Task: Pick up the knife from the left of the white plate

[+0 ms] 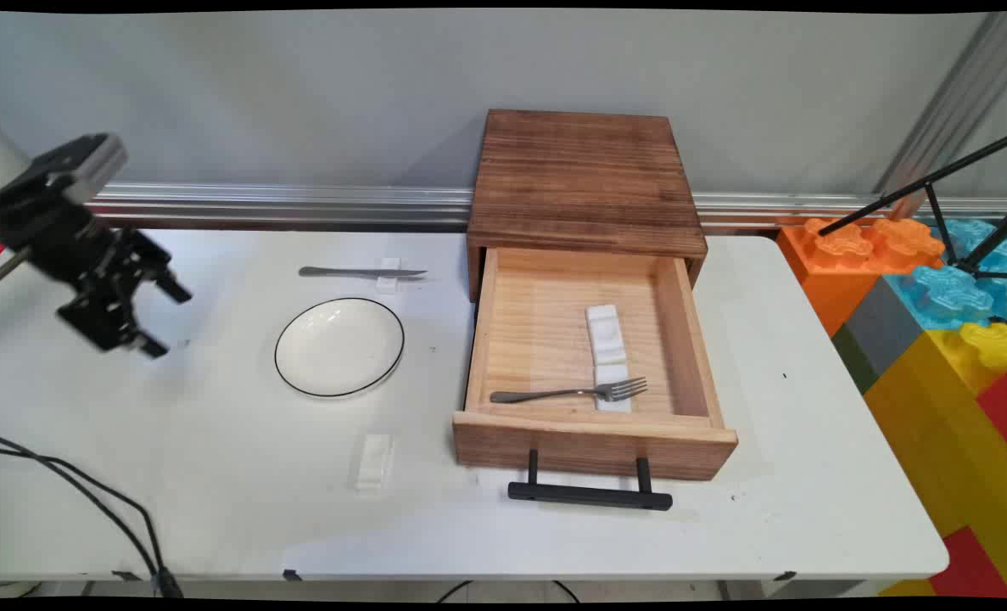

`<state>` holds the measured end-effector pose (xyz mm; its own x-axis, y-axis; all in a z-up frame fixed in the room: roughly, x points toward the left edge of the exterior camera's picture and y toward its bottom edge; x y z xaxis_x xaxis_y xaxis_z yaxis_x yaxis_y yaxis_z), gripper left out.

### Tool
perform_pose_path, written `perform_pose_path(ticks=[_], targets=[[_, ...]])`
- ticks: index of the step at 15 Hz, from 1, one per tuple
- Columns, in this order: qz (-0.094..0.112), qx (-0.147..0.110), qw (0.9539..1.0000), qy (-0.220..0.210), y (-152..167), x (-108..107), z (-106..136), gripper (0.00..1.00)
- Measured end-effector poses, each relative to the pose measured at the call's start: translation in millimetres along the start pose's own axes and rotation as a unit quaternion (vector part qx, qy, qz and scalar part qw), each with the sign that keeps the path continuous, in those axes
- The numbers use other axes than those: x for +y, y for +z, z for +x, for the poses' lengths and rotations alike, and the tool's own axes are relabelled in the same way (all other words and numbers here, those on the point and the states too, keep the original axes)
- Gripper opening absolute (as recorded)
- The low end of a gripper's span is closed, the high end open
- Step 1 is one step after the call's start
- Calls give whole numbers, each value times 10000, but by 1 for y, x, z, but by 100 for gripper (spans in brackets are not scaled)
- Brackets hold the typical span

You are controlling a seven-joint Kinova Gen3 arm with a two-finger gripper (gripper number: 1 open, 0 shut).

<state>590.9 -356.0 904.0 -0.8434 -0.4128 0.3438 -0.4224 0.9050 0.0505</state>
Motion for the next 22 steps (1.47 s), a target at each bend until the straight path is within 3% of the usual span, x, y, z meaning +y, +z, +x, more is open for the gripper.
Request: perform_pose_path(ticks=[5, 10, 14, 22], targets=[[624, 326, 9970, 319, 0, -46, 33, 100], [1179, 274, 9882, 935, 15, -101, 59, 100], [1331, 182, 9837, 1195, 38, -138, 76, 100], [1379, -43, 9834, 1181, 94, -178, 88, 100]])
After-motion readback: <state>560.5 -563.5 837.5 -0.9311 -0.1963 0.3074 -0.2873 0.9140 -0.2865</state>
